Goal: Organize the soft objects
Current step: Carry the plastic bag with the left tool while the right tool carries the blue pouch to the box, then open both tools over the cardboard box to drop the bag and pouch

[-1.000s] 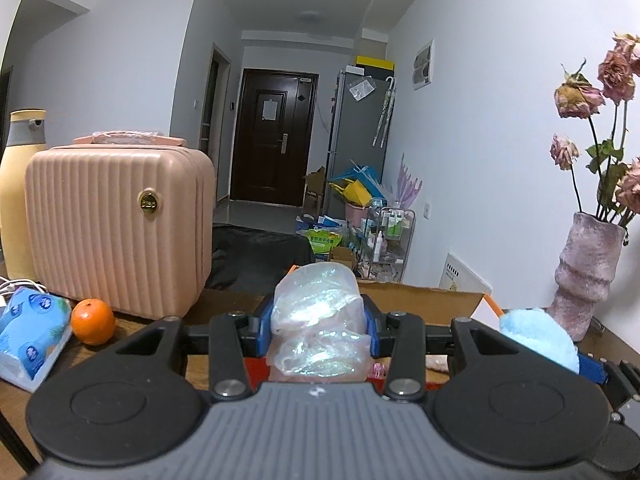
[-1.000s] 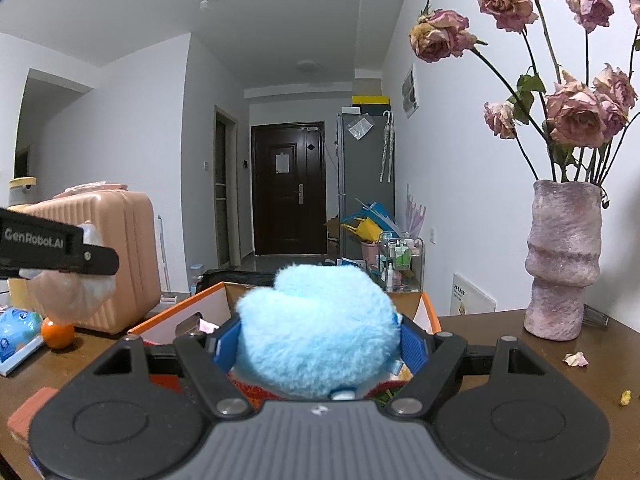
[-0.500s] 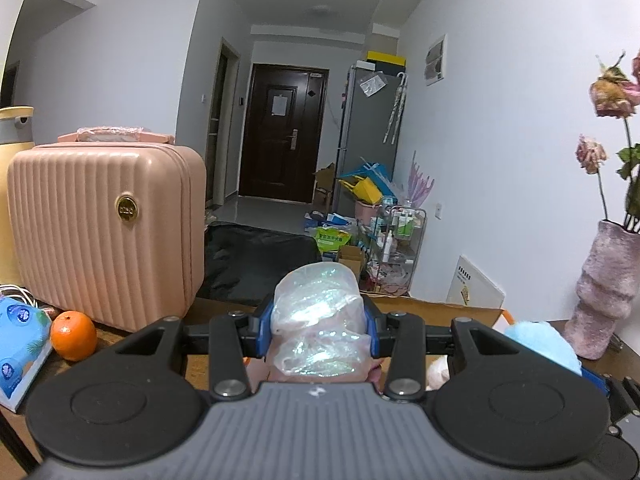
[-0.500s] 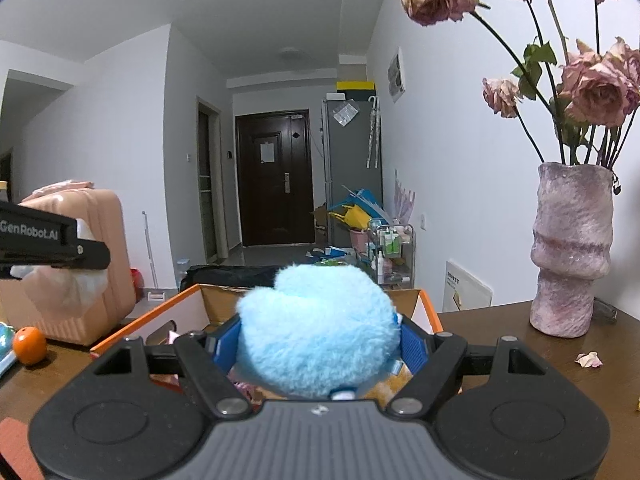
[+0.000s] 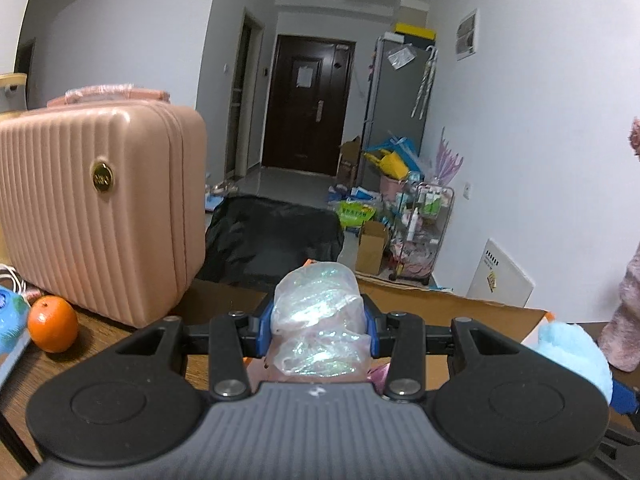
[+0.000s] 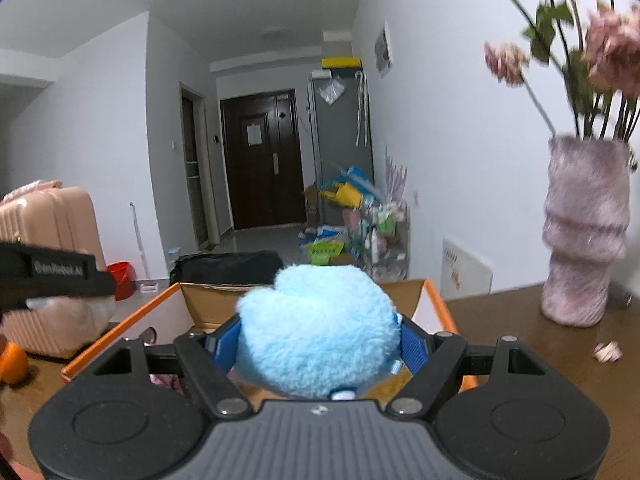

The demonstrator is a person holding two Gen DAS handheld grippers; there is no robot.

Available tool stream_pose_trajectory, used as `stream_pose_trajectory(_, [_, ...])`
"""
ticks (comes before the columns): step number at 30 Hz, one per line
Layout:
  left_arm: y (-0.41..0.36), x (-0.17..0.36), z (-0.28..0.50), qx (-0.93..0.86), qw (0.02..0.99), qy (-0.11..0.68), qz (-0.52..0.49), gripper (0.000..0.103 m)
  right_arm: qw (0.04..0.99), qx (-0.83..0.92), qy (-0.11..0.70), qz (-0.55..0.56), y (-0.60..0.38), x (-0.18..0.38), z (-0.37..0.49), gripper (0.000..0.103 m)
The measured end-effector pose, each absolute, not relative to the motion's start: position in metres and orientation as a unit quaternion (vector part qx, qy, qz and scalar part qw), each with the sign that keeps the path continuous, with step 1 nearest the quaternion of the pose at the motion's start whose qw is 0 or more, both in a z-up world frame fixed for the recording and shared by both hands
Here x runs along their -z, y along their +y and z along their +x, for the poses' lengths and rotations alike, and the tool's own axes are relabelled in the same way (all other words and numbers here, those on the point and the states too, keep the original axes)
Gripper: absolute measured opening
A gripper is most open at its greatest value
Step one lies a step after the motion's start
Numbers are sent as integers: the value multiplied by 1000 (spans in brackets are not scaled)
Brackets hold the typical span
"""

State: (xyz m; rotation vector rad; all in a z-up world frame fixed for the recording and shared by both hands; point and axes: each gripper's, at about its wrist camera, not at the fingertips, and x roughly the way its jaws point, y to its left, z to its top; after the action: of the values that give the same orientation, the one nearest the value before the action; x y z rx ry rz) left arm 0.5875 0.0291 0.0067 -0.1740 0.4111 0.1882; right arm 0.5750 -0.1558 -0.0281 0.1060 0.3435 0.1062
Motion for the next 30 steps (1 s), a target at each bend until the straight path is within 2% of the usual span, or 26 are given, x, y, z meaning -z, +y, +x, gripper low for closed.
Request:
stream_pose_trajectory(8, [29, 16, 616, -117, 961, 239, -72, 43, 977, -30, 208, 40, -143, 38, 600, 77])
stream_pose_trajectory(16, [30, 18, 615, -110, 963, 236, -73, 44, 975, -28, 219, 15, -137, 45, 603, 78])
stream_pose_trajectory(18, [30, 17, 614, -102, 963, 237, -74, 54, 975, -26, 222, 15, -137, 47, 603, 81])
stream_pose_trajectory(19, [30, 18, 613, -102, 963, 237, -76, 62, 974, -23, 224, 18, -137, 48, 604, 85])
stream_pose_trajectory(21, [31, 17, 612, -110, 963, 233, -77, 82, 972, -19, 231, 24, -138, 50, 604, 94])
stream_pose_trajectory(22, [32, 17, 611, -116, 963, 230, -80, 98, 972, -14, 234, 26, -138, 50, 605, 100])
stream_pose_trajectory(23, [33, 17, 609, -123, 963, 225, -85, 103, 971, -10, 236, 28, -140, 51, 605, 103])
stream_pose_trajectory(30, [42, 15, 609, -126, 960, 226, -109, 103, 970, -1, 238, 46, -148, 52, 605, 103])
